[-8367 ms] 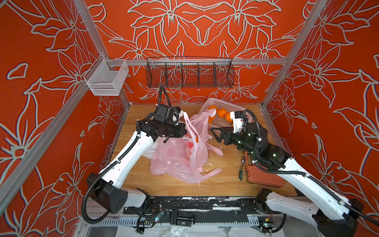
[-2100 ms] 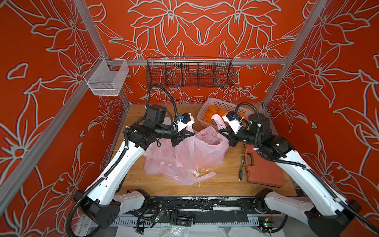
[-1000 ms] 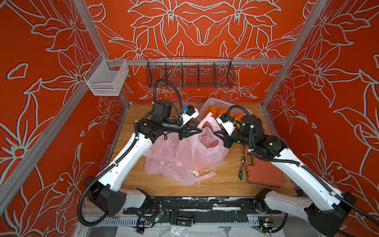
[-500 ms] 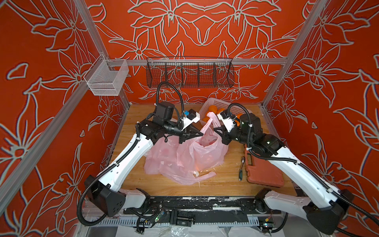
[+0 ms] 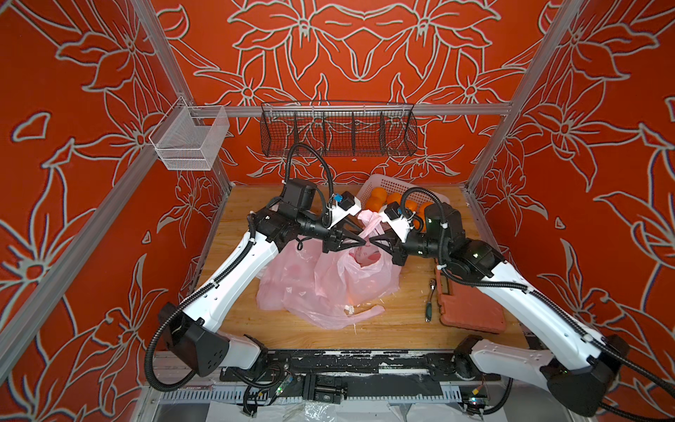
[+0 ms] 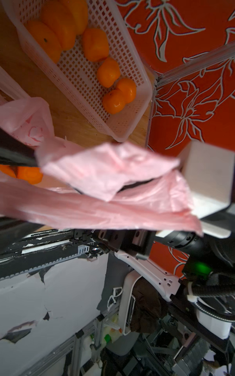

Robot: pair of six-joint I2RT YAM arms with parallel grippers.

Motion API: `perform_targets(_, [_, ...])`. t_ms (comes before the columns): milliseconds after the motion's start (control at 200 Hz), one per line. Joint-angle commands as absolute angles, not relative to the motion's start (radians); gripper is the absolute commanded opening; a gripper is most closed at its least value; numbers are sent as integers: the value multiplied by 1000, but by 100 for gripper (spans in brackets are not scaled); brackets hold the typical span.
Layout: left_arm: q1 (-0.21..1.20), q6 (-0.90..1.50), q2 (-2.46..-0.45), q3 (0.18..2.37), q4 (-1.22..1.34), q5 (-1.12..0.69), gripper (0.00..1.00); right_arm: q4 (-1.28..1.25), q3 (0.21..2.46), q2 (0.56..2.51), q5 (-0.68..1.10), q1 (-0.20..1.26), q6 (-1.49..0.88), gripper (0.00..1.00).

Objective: Place the oranges into plastic bags & tie knots
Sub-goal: Tie the plastic bag at the center of the board.

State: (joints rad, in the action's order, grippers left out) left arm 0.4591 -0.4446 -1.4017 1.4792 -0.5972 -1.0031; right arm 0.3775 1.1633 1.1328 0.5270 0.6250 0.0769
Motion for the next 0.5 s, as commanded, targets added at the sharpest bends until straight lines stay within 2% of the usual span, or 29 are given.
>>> perform_targets(0, [462, -422, -1402, 1503, -554, -1015, 43, 363, 1150, 1123, 575, 640, 119, 0])
perform_targets(250, [463, -390, -1402, 1506, -507, -1016, 51, 376, 1157, 1128, 579, 663, 135, 0])
perform_targets(310, [463, -385, -1400, 1506, -499, -1021, 57, 380, 1159, 1130, 574, 666, 138, 0])
perform_targets(495, [480, -392, -1395, 1506, -490, -1053, 58, 388, 1171, 1142, 563, 672, 135, 0])
